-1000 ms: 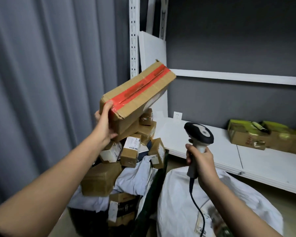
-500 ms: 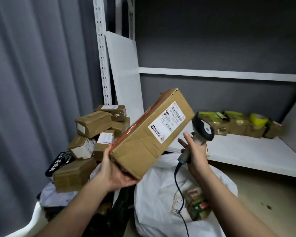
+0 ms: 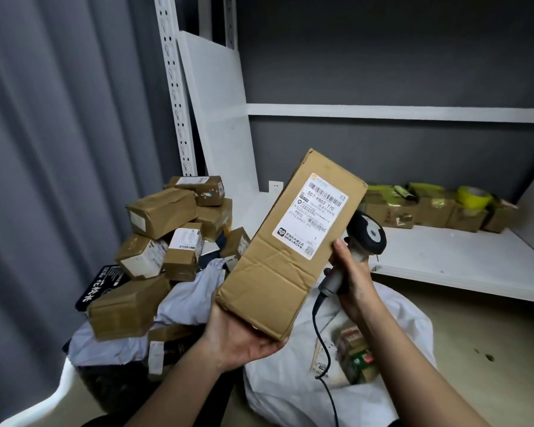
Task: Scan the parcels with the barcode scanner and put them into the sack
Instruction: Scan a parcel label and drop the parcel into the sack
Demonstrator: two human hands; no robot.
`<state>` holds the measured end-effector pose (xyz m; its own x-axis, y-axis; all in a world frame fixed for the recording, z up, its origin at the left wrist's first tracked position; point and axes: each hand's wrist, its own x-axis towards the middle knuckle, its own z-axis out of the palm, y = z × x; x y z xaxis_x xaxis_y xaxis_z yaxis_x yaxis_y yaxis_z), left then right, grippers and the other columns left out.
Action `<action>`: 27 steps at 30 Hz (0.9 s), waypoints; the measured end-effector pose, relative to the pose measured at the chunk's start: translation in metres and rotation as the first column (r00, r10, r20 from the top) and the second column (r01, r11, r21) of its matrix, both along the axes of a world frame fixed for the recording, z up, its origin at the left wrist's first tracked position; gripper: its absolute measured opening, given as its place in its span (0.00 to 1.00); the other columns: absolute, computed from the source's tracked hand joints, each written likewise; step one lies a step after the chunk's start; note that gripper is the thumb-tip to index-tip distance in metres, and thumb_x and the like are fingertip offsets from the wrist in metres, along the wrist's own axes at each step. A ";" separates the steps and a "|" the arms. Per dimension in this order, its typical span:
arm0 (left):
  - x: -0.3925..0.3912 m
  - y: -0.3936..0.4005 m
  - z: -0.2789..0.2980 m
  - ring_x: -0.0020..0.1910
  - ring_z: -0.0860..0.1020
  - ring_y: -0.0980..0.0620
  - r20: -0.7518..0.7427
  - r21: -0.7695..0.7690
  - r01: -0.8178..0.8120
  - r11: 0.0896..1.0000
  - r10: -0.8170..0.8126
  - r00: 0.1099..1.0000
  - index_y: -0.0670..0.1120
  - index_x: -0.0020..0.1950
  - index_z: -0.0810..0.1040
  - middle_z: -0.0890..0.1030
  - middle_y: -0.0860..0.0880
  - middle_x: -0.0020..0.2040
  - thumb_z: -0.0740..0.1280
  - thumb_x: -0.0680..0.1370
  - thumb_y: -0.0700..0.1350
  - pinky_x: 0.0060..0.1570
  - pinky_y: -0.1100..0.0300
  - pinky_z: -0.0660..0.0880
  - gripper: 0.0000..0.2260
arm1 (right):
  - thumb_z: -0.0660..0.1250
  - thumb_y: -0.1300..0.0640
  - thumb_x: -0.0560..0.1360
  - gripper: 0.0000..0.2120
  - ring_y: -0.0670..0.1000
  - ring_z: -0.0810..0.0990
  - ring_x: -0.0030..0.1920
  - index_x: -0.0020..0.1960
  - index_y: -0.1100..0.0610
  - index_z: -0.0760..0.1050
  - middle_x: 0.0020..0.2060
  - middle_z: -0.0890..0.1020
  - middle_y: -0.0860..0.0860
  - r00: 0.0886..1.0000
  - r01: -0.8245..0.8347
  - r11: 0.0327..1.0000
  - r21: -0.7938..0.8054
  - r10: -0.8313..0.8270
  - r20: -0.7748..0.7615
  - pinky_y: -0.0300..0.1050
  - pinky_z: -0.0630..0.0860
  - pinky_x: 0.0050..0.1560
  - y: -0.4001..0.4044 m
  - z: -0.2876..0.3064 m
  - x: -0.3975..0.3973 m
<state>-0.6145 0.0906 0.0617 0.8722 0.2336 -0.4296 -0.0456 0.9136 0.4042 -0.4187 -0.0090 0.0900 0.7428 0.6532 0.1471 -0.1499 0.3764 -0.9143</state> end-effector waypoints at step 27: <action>0.008 0.047 -0.016 0.62 0.78 0.50 -0.047 0.771 -0.042 0.635 0.123 0.991 0.55 0.70 0.65 0.78 0.50 0.64 0.75 0.62 0.52 0.59 0.54 0.74 0.39 | 0.75 0.54 0.72 0.22 0.50 0.77 0.39 0.62 0.54 0.71 0.47 0.83 0.52 0.992 -0.126 0.967 -0.222 0.120 -0.041 0.44 0.74 0.38 0.007 -0.014 -0.018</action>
<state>-0.6067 0.1377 0.0461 0.8014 0.5829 -0.1340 -0.0330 0.2668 0.9632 -0.4366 -0.0021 0.0764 0.6562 0.7539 -0.0327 -0.2083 0.1394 -0.9681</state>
